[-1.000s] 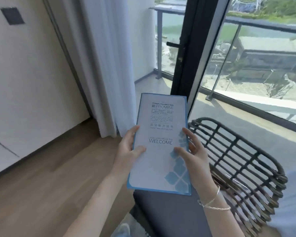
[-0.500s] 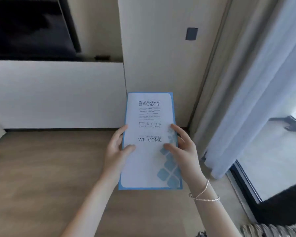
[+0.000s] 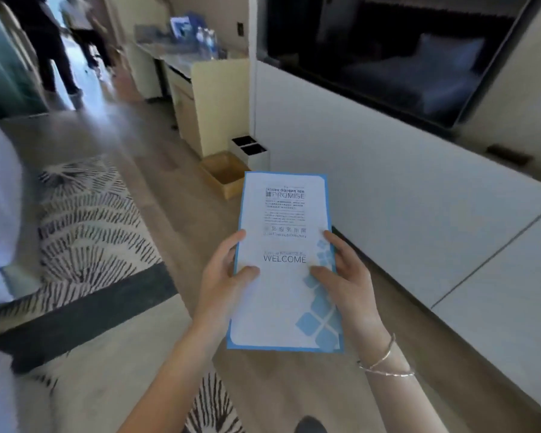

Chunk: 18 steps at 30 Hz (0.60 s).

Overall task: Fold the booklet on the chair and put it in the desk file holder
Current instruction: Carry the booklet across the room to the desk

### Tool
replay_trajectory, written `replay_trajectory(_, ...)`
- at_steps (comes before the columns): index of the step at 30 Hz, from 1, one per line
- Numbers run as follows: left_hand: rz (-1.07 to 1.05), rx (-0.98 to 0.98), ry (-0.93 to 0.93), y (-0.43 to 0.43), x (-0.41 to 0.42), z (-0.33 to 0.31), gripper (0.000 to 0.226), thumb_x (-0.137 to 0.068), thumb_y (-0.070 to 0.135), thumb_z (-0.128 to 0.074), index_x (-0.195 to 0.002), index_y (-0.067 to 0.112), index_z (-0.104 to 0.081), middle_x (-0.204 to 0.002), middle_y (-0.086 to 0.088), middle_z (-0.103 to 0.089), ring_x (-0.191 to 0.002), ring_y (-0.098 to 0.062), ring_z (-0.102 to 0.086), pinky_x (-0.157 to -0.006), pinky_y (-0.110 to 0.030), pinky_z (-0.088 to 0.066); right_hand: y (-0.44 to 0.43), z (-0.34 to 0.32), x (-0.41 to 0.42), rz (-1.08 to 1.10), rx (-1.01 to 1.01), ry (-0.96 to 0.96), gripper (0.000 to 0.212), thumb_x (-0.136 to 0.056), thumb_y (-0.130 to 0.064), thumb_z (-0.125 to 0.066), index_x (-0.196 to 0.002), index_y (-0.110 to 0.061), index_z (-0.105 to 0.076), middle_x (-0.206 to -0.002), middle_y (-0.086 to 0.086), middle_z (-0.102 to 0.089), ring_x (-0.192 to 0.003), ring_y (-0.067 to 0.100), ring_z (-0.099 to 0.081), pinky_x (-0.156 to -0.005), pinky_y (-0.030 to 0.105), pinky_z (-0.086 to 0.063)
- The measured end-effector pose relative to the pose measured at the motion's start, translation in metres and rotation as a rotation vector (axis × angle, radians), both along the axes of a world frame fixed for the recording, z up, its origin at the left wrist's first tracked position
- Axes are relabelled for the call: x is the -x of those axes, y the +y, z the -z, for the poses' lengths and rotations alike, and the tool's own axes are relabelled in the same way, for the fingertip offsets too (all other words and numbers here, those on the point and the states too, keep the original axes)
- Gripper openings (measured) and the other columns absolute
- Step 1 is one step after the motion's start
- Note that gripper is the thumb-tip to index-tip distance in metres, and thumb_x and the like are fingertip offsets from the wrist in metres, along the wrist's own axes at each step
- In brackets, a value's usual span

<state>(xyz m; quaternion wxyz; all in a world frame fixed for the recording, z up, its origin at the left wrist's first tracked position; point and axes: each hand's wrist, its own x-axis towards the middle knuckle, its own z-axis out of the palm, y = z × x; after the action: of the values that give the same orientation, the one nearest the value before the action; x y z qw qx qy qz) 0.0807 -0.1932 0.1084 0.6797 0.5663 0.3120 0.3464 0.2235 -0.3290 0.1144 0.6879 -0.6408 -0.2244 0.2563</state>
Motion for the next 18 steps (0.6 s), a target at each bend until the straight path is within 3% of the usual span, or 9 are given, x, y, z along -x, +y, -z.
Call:
replay_trajectory(3, -0.174, 0.009, 0.009, 0.043, 0.008, 0.014, 0.06, -0.08, -0.021, -0.057, -0.125, 0.019, -0.058, -0.096, 0.019, -0.076, -0.091, -0.004, -0.069, -0.071, -0.019, -0.056, 0.067, 0.012, -0.012, -0.157, 0.035, -0.01, 0.06, -0.083, 0.013, -0.063, -0.127, -0.027, -0.062, -0.102, -0.006, -0.079, -0.085, 0.011, -0.073, -0.07, 0.023, -0.059)
replay_trajectory(9, -0.388, 0.068, 0.014, 0.138, -0.018, 0.046, 0.06, -0.082, -0.017, -0.058, -0.122, 0.028, -0.06, -0.123, 0.002, -0.07, -0.104, -0.015, -0.069, -0.079, -0.027, -0.057, 0.201, 0.038, -0.058, -0.375, 0.068, 0.046, 0.061, -0.083, 0.014, -0.063, -0.13, -0.025, -0.06, -0.105, -0.004, -0.079, -0.091, 0.016, -0.074, -0.071, 0.026, -0.06)
replay_trajectory(14, -0.493, 0.051, 0.045, 0.246, -0.083, 0.043, 0.061, -0.083, -0.014, -0.058, -0.128, 0.027, -0.058, -0.128, 0.002, -0.067, -0.113, -0.02, -0.065, -0.089, -0.039, -0.056, 0.33, 0.04, -0.128, -0.487, 0.061, 0.107, 0.06, -0.085, 0.011, -0.063, -0.13, -0.029, -0.06, -0.109, -0.002, -0.078, -0.102, 0.027, -0.073, -0.086, 0.043, -0.059)
replay_trajectory(18, -0.55, 0.056, 0.057, 0.336, -0.124, 0.029, 0.061, -0.081, -0.008, -0.061, -0.13, 0.027, -0.057, -0.119, 0.009, -0.071, -0.101, -0.021, -0.07, -0.079, -0.037, -0.059, 0.436, 0.031, -0.173, -0.545, 0.062, 0.146, 0.06, -0.084, 0.012, -0.063, -0.13, -0.028, -0.06, -0.108, 0.001, -0.078, -0.105, 0.033, -0.07, -0.09, 0.047, -0.058)
